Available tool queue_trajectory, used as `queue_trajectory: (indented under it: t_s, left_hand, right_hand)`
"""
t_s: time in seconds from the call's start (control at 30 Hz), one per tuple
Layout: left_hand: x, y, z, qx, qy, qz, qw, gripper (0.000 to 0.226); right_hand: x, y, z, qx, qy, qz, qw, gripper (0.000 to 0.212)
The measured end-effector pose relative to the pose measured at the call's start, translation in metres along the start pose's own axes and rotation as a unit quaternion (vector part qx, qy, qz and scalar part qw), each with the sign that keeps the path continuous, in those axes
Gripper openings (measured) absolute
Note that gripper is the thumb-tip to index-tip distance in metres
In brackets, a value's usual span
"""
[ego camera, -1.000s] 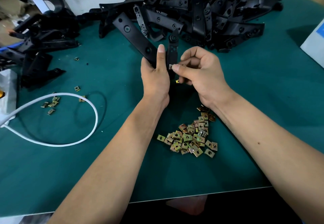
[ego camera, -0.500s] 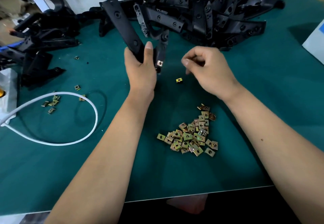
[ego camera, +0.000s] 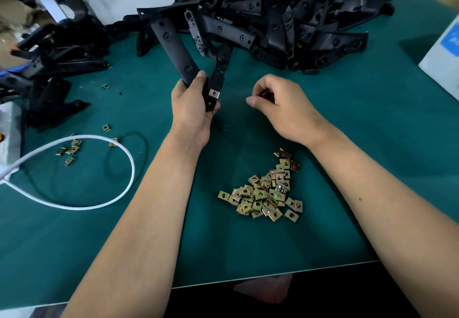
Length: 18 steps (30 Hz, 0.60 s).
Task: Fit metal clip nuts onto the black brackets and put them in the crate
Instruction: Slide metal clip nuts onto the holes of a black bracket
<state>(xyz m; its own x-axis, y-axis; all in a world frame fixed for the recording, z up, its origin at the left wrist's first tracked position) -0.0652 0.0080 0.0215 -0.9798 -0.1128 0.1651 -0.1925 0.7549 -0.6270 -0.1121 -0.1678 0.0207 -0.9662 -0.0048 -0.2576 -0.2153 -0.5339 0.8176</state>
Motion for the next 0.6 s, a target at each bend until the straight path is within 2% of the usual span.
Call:
queue_trajectory:
  t_s: [0.1,0.2,0.27,0.4,0.47,0.6]
  left_hand:
    - [0.004,-0.004,0.002,-0.009,0.016,0.030,0.999,0.021]
    - [0.005,-0.005,0.005,-0.073,0.007,0.036,0.997,0.016]
    - [0.005,-0.004,0.007,-0.087,0.011,0.040,0.995,0.014]
    - [0.004,-0.003,0.008,-0.097,0.016,0.050,0.994,0.009]
    - [0.004,-0.004,0.009,-0.100,0.015,0.054,0.993,0.009]
    - [0.005,-0.004,0.009,-0.097,0.014,0.053,0.994,0.009]
  right_hand:
    - [-0.001,-0.004,0.002,-0.129,-0.041,0.006,0.991,0.013]
    - [0.001,-0.007,0.008,-0.343,-0.088,0.004,0.935,0.013]
    - [0.002,-0.007,0.009,-0.411,-0.098,-0.004,0.906,0.011]
    - [0.001,-0.009,0.008,-0.449,-0.115,-0.013,0.886,0.006]
    - [0.001,-0.011,0.007,-0.459,-0.124,-0.021,0.880,0.011]
    - [0.001,-0.013,0.009,-0.453,-0.126,-0.025,0.882,0.008]
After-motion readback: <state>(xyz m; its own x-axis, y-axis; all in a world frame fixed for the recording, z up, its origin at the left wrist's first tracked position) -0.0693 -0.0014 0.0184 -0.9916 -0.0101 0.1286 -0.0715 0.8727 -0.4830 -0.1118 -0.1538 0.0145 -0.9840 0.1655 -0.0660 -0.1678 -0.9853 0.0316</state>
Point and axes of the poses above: each hand's wrist, its own x-axis away from the middle knuckle, its own y-axis out of the back of the hand, z = x × y, the point moved 1 cm from there along -x, towards the middle knuckle, and after that the axes turned 15 degrees about x, right-handed, at the moved point
